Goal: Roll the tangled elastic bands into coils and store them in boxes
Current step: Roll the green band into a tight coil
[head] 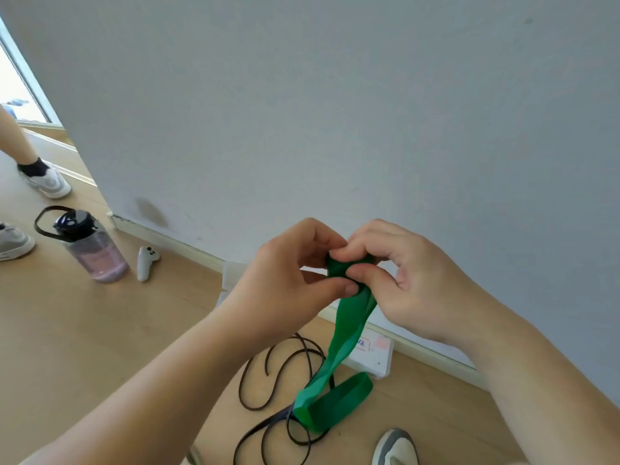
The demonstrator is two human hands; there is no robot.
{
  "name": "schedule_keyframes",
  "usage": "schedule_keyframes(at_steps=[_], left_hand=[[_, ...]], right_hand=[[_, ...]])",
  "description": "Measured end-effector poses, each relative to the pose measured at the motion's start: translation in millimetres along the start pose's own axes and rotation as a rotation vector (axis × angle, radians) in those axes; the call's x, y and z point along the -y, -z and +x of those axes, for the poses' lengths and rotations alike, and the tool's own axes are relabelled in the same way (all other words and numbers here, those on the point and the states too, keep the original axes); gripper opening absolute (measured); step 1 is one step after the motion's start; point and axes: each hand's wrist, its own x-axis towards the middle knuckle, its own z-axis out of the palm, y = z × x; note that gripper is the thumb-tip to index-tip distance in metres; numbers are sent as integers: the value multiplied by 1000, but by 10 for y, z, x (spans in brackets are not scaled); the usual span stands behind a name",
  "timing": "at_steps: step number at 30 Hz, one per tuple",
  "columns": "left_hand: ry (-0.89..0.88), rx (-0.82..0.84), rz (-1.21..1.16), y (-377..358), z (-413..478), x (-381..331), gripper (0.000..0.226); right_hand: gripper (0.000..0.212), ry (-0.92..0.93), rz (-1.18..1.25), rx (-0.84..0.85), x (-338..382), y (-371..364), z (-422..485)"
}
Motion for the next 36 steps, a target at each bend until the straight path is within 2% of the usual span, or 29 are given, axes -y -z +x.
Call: schedule_keyframes(at_steps=[5, 10, 14, 16, 19, 23, 25, 27, 29, 31, 33, 36], left_hand=[[7, -45, -95, -2, 46, -6, 28], [-9, -152, -96, -94, 66, 43, 24], [-37, -233, -309, -138, 100, 61, 15], [-28, -248, -442, -167, 94, 14, 11], [-25, -247, -610, -208, 93, -34, 15], [1, -208, -710, -307, 83, -5, 24], [36, -214, -632, -341, 68, 18, 20], [67, -205, -429, -311, 63, 43, 16], [74, -172, -109, -238, 70, 82, 20], [49, -152, 90, -195, 58, 92, 33], [8, -126, 130, -212, 46, 91, 40], [25, -101, 99, -227, 56, 71, 31]], right_hand=[[29, -4, 66, -100, -112, -58, -21], [25, -170, 532, -312, -244, -155, -39], [35, -156, 688, -266, -265, -129, -40], [40, -152, 713, -310, -254, -134, -25], [33, -160, 804, -420, -257, -80, -9], [24, -148, 886, -421, -251, -115, -31], [21, -165, 851, -440, -275, -135, -45], [18, -180, 765, -439, -319, -125, -65], [21, -173, 584, -396, -367, -109, -90], [27, -130, 348, -321, -396, -116, -114], [29, -45, 146, -281, -410, -138, -119], [23, 81, 0, -266, -436, -166, -104]])
